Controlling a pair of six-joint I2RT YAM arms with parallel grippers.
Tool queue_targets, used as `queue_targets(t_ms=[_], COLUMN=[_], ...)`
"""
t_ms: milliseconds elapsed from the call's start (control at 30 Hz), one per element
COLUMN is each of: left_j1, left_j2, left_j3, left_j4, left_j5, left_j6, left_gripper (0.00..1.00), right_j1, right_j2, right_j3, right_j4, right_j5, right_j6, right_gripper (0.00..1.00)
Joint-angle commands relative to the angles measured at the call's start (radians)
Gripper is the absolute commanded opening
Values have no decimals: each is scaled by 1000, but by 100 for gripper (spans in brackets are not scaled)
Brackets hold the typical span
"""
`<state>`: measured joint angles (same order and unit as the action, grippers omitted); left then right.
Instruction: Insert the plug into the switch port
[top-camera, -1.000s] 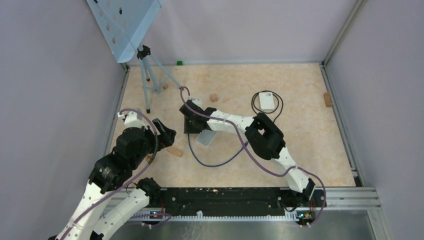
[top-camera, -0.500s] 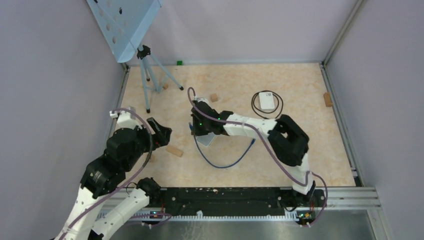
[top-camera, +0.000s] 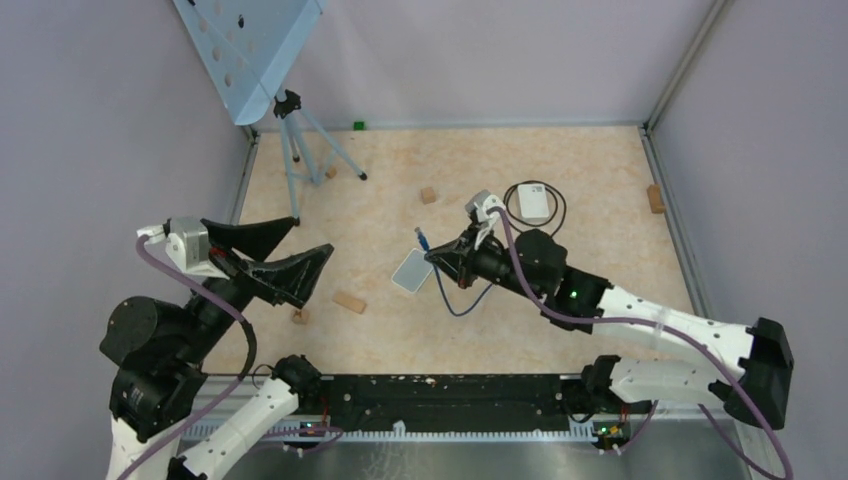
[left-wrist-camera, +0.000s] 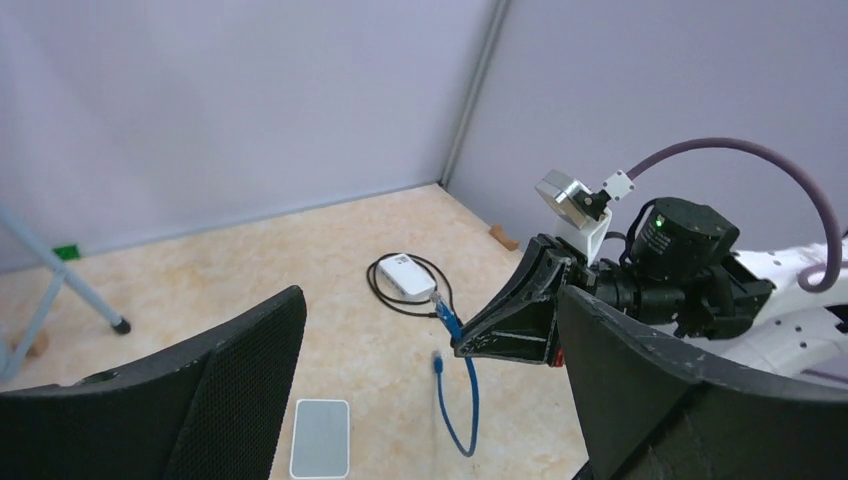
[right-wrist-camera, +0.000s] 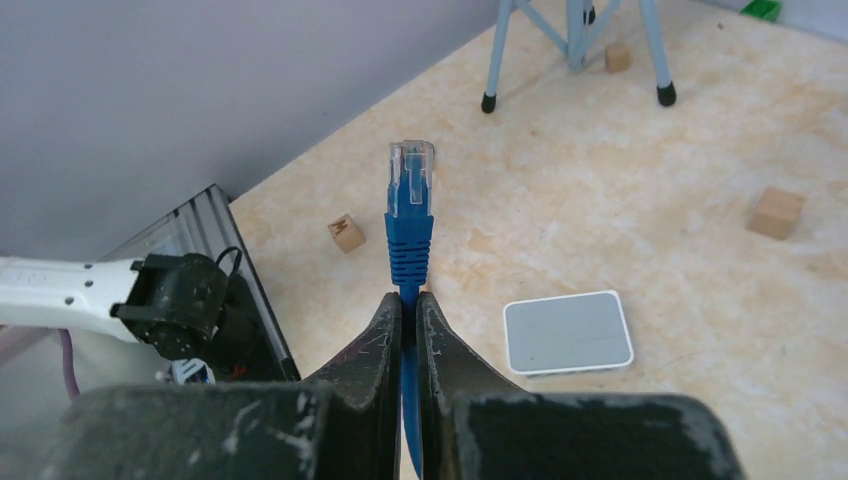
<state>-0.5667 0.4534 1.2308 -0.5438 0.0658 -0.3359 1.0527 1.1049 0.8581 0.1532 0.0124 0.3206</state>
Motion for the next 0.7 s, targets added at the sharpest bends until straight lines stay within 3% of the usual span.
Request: queue_targets(t_ms=[0, 200, 367, 667], left_j1=[-3, -3, -3, -3], left_j2=[34, 51, 43, 11], left_j3=[-25, -100, -197, -316], left_j4=[95, 136, 301, 533], left_j5=[205, 399, 604, 639], left_j6=[96, 83, 59, 50], left_gripper=[99, 99, 99, 99], right_j1=[10, 9, 9, 9], right_j2=[-129, -245, -343, -488], right_j3=[-61, -107, -159, -204], right_j4=[20, -77, -99, -150], right_j5=[-8, -83, -188, -318], right_j6=[-210, -355, -463, -653], right_gripper=[0, 0, 0, 0])
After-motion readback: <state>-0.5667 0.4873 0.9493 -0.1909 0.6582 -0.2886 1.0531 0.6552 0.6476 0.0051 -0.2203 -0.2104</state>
